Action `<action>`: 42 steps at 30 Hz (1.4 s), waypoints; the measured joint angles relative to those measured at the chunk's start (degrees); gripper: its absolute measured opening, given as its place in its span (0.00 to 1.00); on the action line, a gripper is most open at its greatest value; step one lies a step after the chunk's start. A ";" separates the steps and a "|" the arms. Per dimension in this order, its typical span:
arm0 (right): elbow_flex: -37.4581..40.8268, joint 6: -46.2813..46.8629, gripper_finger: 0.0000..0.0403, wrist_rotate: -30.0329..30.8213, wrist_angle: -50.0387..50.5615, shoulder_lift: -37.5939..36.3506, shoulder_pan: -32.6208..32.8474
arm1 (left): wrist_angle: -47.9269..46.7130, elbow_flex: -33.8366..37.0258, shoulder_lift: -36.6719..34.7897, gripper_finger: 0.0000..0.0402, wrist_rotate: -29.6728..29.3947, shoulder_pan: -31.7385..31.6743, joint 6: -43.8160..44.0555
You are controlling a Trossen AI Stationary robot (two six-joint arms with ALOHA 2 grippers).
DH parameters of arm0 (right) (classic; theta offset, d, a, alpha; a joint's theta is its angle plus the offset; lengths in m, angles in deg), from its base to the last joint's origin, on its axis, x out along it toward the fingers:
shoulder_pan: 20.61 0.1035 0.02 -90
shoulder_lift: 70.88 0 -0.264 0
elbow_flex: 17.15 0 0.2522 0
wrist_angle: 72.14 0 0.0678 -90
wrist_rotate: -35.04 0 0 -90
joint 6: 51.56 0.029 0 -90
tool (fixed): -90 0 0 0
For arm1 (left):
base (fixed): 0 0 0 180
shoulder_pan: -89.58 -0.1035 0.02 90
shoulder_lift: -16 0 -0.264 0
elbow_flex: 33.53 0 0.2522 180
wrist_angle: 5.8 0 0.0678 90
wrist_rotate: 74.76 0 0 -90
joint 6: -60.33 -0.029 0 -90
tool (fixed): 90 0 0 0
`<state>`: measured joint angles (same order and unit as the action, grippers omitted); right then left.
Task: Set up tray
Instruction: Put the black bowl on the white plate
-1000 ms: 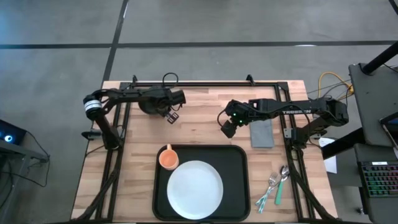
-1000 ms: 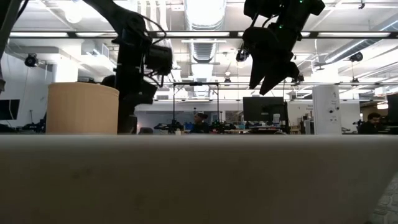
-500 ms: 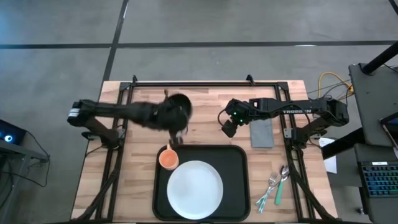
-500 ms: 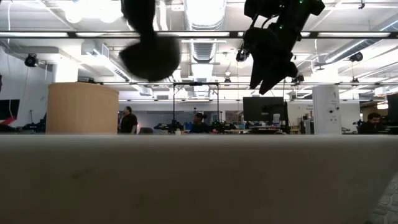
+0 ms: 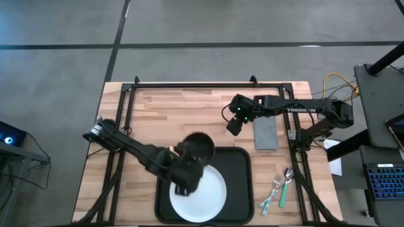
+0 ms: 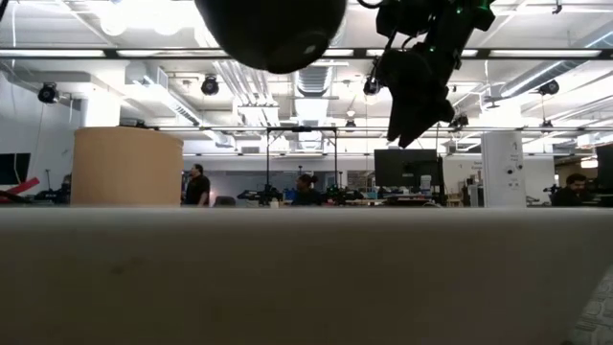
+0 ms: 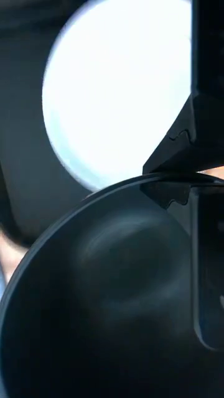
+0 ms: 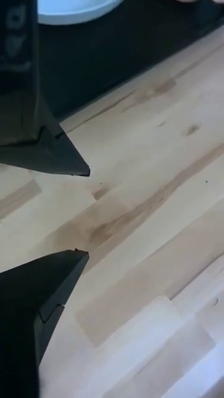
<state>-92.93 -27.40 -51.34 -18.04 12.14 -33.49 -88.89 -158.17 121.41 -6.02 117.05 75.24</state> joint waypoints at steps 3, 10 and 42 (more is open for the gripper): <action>0.00 -2.07 0.47 -1.37 0.49 0.00 -0.48 | -1.36 -4.69 3.54 0.00 2.57 0.74 0.86; 0.00 -6.34 0.45 -2.16 4.32 -0.02 -0.71 | -2.31 -11.48 11.28 0.00 6.55 3.13 7.19; 0.59 19.74 0.45 2.80 13.91 -1.97 21.11 | 2.67 -9.46 24.31 0.00 11.55 11.23 16.39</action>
<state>-92.34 -7.66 -48.55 -4.12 10.18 -12.38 -86.22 -167.63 145.73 5.53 128.28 91.63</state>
